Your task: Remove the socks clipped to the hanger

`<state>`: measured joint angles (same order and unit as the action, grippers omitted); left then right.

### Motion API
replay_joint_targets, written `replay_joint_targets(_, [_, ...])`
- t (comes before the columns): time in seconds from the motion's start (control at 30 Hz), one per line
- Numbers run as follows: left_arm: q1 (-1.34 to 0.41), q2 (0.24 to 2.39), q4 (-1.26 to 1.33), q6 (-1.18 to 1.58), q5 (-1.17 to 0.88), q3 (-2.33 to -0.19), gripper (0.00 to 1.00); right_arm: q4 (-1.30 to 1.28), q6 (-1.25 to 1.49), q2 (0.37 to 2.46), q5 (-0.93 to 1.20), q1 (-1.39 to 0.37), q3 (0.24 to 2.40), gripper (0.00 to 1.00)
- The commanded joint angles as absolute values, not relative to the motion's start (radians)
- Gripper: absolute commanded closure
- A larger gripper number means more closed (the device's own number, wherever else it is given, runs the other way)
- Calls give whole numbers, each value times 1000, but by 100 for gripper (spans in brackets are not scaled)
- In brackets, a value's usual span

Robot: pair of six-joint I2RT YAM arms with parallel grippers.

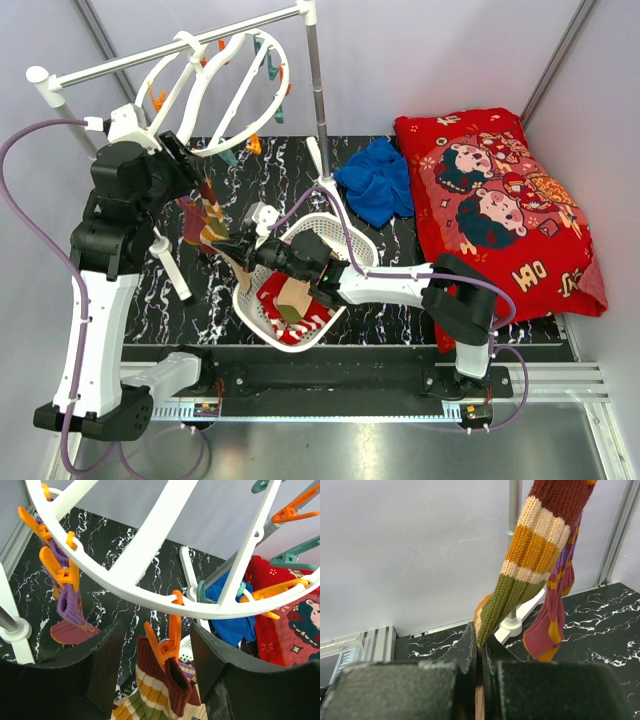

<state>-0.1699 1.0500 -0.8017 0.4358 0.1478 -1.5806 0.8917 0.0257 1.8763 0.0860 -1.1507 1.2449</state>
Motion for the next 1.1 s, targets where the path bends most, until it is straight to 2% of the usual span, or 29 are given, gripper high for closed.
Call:
replay_joint_targets(0.0, [-195,1077,-788,397,196,-1637,41,919,5,1864,66,-1167,1276,100])
replay_joint_targets(0.2, [-215,1098,-802,394,225,-1637,42,923,5,1865,64,-1170,1272,100])
replay_joint_targets(0.4, [-230,1111,-805,379,270,-1635,49,925,6,1859,63,-1172,1267,100])
replay_joint_targets(0.53, [-232,1115,-805,374,273,-1632,62,923,6,1859,61,-1174,1266,100])
replay_joint_targets(0.57, [-232,1117,-804,373,273,-1632,68,928,6,1861,61,-1173,1264,100])
replay_joint_targets(0.7, [-232,1112,-784,370,267,-1626,76,939,6,1856,57,-1173,1235,100])
replay_joint_targets(0.87, [-232,1108,-755,371,249,-1615,81,954,37,1809,28,-1174,1166,100])
replay_joint_targets(1.07, [-232,1098,-729,367,206,-1603,79,852,170,1668,-47,-1175,1007,100])
